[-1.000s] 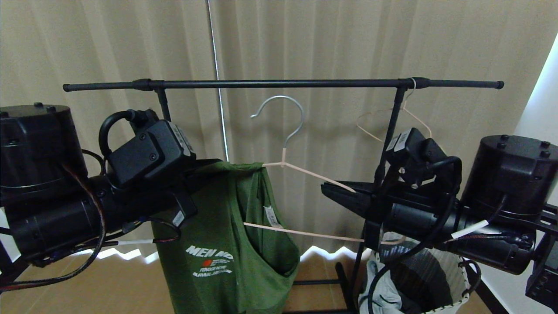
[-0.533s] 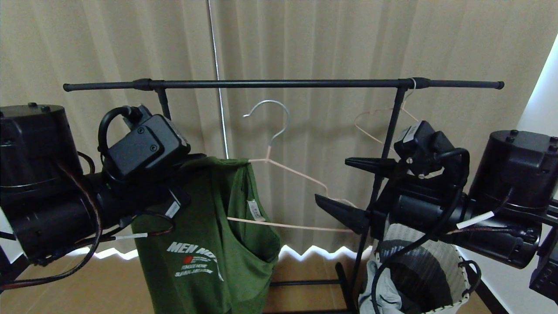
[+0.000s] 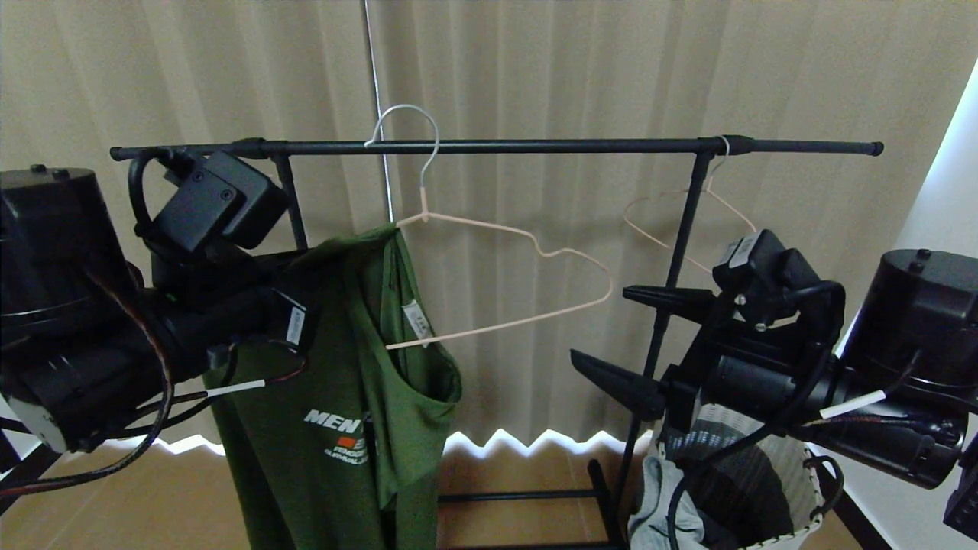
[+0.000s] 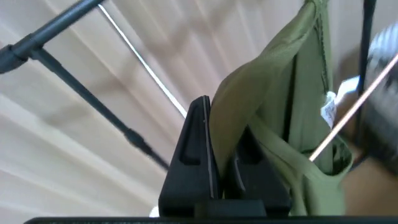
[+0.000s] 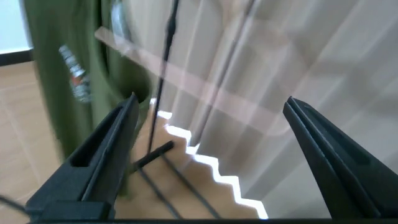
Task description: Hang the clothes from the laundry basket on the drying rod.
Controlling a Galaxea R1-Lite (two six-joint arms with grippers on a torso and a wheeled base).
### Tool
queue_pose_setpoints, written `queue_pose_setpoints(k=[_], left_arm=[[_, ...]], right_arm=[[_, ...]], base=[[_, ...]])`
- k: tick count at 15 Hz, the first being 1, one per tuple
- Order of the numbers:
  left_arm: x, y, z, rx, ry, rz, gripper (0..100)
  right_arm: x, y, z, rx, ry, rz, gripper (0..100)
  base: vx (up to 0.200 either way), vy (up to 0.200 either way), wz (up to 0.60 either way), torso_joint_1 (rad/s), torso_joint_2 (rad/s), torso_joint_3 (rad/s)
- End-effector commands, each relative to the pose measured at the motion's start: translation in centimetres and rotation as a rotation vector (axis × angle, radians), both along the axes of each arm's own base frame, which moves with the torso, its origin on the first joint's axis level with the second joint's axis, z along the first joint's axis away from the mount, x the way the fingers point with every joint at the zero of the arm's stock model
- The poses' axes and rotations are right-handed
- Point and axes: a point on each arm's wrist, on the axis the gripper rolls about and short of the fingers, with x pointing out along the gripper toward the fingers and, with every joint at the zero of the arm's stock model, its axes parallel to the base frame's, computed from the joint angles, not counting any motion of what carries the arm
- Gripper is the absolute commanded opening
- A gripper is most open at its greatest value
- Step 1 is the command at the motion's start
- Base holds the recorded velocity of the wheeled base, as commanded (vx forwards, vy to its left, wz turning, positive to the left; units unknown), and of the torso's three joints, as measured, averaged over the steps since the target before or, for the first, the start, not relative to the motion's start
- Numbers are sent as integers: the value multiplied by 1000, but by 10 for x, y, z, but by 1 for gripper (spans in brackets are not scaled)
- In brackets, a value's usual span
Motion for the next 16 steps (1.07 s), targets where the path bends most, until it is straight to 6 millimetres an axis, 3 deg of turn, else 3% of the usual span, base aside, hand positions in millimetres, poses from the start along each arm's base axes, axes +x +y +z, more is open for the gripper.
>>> queue_pose_setpoints(k=[1, 4, 8, 13, 16], left_arm=[[-3, -2, 7, -59, -27, -11, 0], [-5, -7, 12, -99, -62, -34, 0], [-15, -27, 22, -131, -85, -124, 0], [-18, -30, 28, -165, -94, -144, 0], [-24, -27, 32, -174, -110, -146, 0]], right_arm=[[-6, 7, -13, -25, 49, 33, 100], [-18, 26, -22, -14, 111, 99, 100], [-15, 52, -28, 10, 103, 58, 100], [7, 70, -40, 7, 94, -19, 100], [15, 70, -44, 20, 66, -92, 100]], base=[[0, 0, 0, 0, 0, 0], [0, 0, 0, 0, 0, 0], [0, 0, 0, 0, 0, 0], [0, 0, 0, 0, 0, 0], [0, 0, 0, 0, 0, 0]])
